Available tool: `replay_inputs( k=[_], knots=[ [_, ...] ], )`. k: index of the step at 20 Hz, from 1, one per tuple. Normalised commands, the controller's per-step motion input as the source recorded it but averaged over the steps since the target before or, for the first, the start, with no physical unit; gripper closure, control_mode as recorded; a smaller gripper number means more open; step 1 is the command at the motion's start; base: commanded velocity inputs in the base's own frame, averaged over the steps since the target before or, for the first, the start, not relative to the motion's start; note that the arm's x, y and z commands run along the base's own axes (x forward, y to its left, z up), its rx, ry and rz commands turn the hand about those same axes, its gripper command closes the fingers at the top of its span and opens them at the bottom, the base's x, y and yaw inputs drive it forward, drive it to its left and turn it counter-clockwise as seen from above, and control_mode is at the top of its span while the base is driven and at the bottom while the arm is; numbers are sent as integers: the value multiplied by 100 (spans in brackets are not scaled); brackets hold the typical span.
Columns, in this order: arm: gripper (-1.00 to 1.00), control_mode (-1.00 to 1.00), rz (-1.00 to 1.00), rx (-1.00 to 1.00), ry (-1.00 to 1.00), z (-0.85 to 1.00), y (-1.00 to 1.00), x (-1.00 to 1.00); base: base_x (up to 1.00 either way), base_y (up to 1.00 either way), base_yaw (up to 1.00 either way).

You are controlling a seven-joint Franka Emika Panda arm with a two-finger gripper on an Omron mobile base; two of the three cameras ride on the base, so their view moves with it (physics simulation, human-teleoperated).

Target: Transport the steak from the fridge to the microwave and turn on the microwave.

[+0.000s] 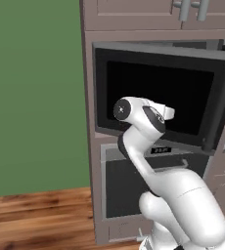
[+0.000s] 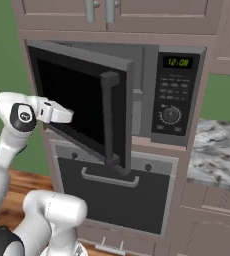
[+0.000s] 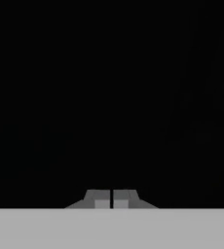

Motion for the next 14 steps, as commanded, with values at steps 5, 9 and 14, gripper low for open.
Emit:
replay_inputs(
  k=[5,9,14],
  knots=[
    [100,-100,4,0,-1,1,-45,20,0,0,0],
    [100,-100,12,1,-2,0,-60,17,0,0,0],
    [100,-100,19,2,0,1,-61,25,0,0,0]
  ],
)
